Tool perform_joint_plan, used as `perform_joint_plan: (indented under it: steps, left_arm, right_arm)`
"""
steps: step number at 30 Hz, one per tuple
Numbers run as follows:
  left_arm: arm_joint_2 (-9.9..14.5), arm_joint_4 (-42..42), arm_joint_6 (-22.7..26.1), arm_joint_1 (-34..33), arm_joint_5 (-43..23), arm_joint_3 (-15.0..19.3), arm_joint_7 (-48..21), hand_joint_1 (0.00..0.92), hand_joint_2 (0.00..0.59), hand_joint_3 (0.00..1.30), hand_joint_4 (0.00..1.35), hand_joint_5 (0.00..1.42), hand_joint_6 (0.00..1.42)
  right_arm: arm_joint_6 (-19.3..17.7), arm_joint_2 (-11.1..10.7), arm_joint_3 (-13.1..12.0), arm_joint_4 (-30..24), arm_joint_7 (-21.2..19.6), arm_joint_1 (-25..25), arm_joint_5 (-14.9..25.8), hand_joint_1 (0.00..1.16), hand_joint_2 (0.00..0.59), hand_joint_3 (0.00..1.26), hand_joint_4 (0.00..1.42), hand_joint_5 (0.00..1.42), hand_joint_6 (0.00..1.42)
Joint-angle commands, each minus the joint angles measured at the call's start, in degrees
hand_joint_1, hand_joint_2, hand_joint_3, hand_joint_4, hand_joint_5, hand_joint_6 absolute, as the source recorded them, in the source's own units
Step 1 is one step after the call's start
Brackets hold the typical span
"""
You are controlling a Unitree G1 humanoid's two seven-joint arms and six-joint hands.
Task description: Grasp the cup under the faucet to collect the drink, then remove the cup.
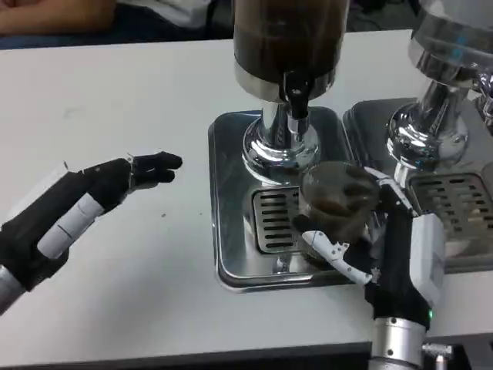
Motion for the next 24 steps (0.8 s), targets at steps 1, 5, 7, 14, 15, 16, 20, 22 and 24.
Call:
perform_joint_plan:
  steps: [1,5,7,14,15,16,20,22,24]
  left_arm:
    - [0.0,0.5,-1.0,-1.1,1.4,-0.8,-0.3,0.0,0.072,0.31,0.18,0.19,0.14]
    - [0.1,0.1,-2.9,-1.5,2.9,-1.6,0.0,0.0,0.072,0.3,0.18,0.19,0.14]
    - [0.4,-0.5,-4.7,-1.6,4.0,-2.2,0.5,0.0,0.071,0.3,0.17,0.18,0.14]
    - [0.9,-2.6,-8.9,-1.1,6.3,-2.8,1.7,0.0,0.071,0.29,0.15,0.17,0.13]
    - [1.0,-3.0,-9.5,-1.0,6.5,-2.9,1.9,0.0,0.07,0.28,0.14,0.16,0.13]
    - [1.1,-3.4,-10.0,-0.8,6.7,-2.9,2.0,0.0,0.069,0.27,0.13,0.16,0.13]
    - [2.1,-5.2,-12.1,-0.1,7.4,-3.0,2.5,0.0,0.059,0.27,0.12,0.15,0.13]
    - [2.6,-6.3,-12.8,0.3,7.4,-3.1,2.5,0.0,0.059,0.26,0.12,0.15,0.12]
    - [3.1,-7.5,-13.3,0.8,7.1,-3.3,2.4,0.0,0.058,0.26,0.12,0.15,0.12]
  right_arm:
    - [-1.6,-0.8,-1.5,-3.8,-1.5,1.0,0.1,1.01,0.112,0.72,0.88,1.09,1.42]
    - [-1.5,-1.3,-2.3,-6.4,-0.7,2.4,0.4,1.01,0.097,0.73,0.88,1.1,1.42]
    - [-1.5,-1.3,-2.6,-7.7,0.1,3.1,0.7,1.01,0.095,0.73,0.88,1.1,1.42]
    - [-0.4,-1.8,-3.6,-15.1,3.7,7.0,1.1,1.01,0.098,0.74,0.9,1.11,1.42]
    - [-0.3,-1.8,-3.8,-16.5,4.5,7.7,1.4,1.01,0.099,0.74,0.91,1.11,1.42]
    - [-0.2,-1.9,-3.9,-17.4,5.1,8.2,1.5,1.01,0.099,0.74,0.91,1.11,1.42]
    - [0.4,-2.2,-4.4,-23.1,8.7,11.1,1.9,1.01,0.1,0.74,0.91,1.11,1.42]
    - [0.8,-2.3,-4.6,-25.4,10.2,12.1,1.9,1.01,0.1,0.75,0.91,1.11,1.42]
    - [1.3,-2.5,-5.0,-28.3,12.3,13.3,2.3,1.01,0.1,0.75,0.91,1.11,1.42]
